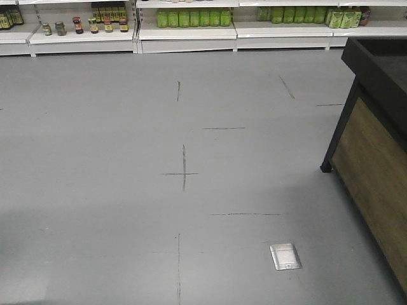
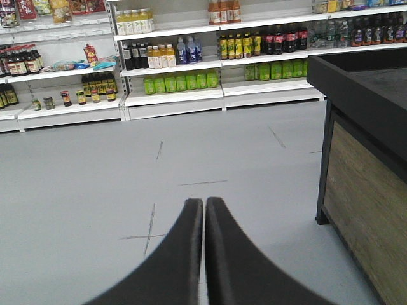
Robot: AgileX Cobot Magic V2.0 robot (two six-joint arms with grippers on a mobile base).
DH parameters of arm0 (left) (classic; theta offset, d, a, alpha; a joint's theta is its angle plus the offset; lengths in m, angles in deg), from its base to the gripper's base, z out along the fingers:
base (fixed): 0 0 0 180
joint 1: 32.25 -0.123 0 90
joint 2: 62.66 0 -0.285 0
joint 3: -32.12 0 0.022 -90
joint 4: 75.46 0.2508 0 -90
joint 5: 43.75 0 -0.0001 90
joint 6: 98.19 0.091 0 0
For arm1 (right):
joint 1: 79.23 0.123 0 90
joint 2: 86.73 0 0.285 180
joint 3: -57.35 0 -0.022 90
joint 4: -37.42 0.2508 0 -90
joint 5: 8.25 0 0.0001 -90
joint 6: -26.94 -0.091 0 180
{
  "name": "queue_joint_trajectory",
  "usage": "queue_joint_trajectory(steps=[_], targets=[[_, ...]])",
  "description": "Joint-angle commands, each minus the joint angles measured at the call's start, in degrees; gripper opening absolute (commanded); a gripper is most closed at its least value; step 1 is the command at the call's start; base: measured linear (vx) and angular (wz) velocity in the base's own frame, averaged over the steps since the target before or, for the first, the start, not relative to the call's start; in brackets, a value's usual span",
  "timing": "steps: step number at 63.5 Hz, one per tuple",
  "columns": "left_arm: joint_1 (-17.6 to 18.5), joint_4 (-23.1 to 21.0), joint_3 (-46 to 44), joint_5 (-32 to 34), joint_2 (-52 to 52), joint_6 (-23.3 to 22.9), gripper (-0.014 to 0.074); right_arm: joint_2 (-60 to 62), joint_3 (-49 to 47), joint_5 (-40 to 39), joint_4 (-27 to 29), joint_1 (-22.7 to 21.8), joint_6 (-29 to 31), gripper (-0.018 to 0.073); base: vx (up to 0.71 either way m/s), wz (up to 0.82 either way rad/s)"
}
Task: Pick three apples into basket with both arms
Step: 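Drive the base forward across the grey floor toward the fruit tables, then turn the base toward the fruit table holding the light blue basket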
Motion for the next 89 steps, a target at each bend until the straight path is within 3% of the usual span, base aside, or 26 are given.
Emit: queue_joint_trajectory(steps=[1, 45, 89], targets=[[-0.1, -0.5, 0.5, 4.2, -0.9, -0.5, -0.0006, 0.8, 0.8, -4.2, -0.2, -0.3, 0.5, -0.0009, 0.08, 0.01], [-0.1, -0.5, 0.5, 4.2, -0.9, -0.5, -0.0006, 0.8, 0.8, -4.2, -0.2, -0.3, 0.5, -0.0009, 0.07, -0.08], [-0.1, -0.5, 0.5, 4.2, -0.9, -0.5, -0.0006, 0.8, 0.8, -4.2, -0.2, -0.3, 0.5, -0.0009, 0.11, -0.41]])
